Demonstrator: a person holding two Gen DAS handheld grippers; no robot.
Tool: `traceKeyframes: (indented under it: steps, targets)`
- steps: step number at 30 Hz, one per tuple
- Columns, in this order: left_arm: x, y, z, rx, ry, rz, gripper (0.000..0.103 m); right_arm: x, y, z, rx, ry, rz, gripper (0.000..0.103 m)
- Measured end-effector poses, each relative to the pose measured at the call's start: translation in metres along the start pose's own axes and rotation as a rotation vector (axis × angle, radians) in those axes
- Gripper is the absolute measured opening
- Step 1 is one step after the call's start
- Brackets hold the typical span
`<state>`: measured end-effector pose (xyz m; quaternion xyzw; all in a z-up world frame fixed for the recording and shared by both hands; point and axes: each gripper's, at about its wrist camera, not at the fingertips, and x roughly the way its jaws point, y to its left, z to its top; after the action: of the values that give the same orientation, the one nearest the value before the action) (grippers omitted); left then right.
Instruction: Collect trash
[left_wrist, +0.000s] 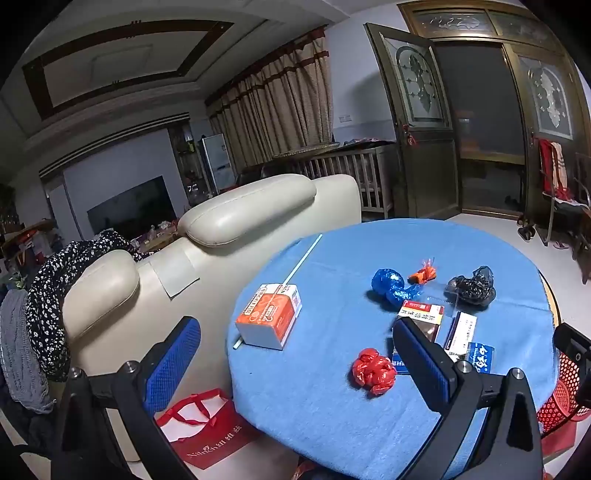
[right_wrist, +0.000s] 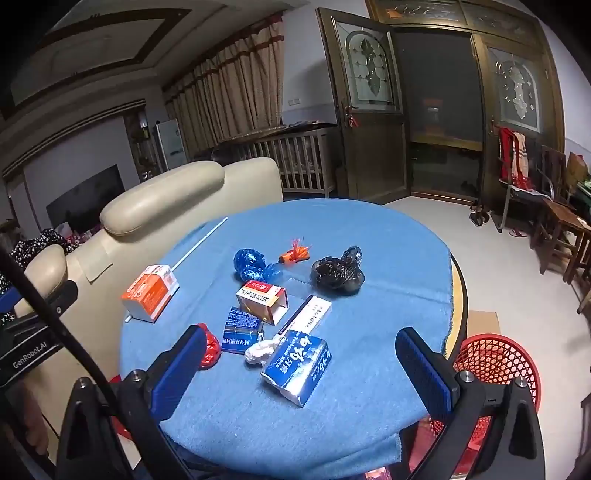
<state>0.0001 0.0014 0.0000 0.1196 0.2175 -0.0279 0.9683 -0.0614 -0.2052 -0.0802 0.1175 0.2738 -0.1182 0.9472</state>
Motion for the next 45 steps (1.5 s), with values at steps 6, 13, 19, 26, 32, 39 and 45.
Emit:
traceKeyframes:
  steps: [6,13,19,26,32,39,45]
  targets:
    - [-0.002,0.003,-0.001,0.002,0.006,0.000,0.103,0.000,-0.001,-0.001,0.005,0.011,0.000,0.103]
    - [0.004,0.000,-0.003,-0.004,0.006,0.009,0.103,0.006,0.001,-0.005,0.001,0.023,-0.001,0.103]
    - [0.005,0.001,-0.004,-0.010,-0.015,0.010,0.103,0.012,0.001,-0.005,0.016,0.040,0.007,0.103]
    - [0.007,0.001,-0.004,-0.007,-0.009,0.011,0.103,0.017,-0.002,-0.005,0.036,0.067,0.018,0.103]
    - [0.013,0.000,-0.007,0.008,0.027,0.006,0.103,0.030,-0.009,-0.008,0.069,0.096,0.028,0.103]
    - [0.024,0.001,-0.012,0.006,0.050,0.004,0.103,0.047,-0.016,-0.010,0.128,0.157,0.047,0.103]
    - [0.041,0.003,-0.018,-0.001,0.090,-0.002,0.103,0.066,-0.024,-0.008,0.190,0.212,0.072,0.103]
